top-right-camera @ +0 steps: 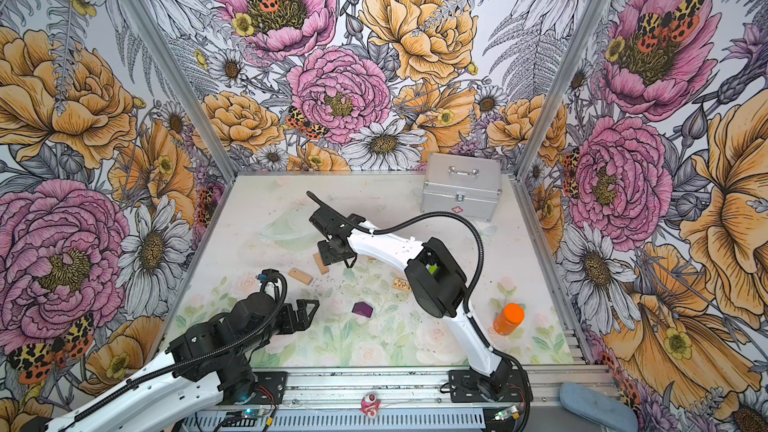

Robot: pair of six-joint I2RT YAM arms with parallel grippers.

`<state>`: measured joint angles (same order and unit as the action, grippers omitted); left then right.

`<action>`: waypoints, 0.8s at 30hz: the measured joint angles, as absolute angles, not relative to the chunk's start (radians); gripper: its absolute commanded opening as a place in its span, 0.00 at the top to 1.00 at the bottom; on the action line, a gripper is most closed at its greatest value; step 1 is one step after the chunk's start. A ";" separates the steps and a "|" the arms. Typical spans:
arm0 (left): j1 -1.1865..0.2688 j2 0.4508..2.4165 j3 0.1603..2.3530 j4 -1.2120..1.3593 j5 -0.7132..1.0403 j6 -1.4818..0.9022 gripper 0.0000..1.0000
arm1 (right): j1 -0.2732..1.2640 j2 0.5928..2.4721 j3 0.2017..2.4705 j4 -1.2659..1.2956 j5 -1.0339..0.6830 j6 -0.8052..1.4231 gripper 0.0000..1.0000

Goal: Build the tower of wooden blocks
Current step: 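Move the open right gripper over the two loose wooden bars, then lower the right gripper and close it on one loose wooden bar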

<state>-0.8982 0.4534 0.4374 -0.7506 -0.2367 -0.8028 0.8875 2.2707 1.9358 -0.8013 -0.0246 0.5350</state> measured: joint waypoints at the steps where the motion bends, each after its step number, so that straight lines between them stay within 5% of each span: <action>1: -0.900 0.451 0.435 -0.751 -0.236 -0.805 0.01 | 0.892 2.285 1.948 -0.808 -0.024 0.535 0.42; 9: -0.907 0.437 0.430 -0.750 -0.234 -0.805 0.01 | 0.918 2.336 2.017 -0.844 -0.024 0.537 0.42; 24: -0.913 0.388 0.403 -0.750 -0.234 -0.812 0.01 | 0.942 2.480 2.191 -0.937 0.006 0.537 0.57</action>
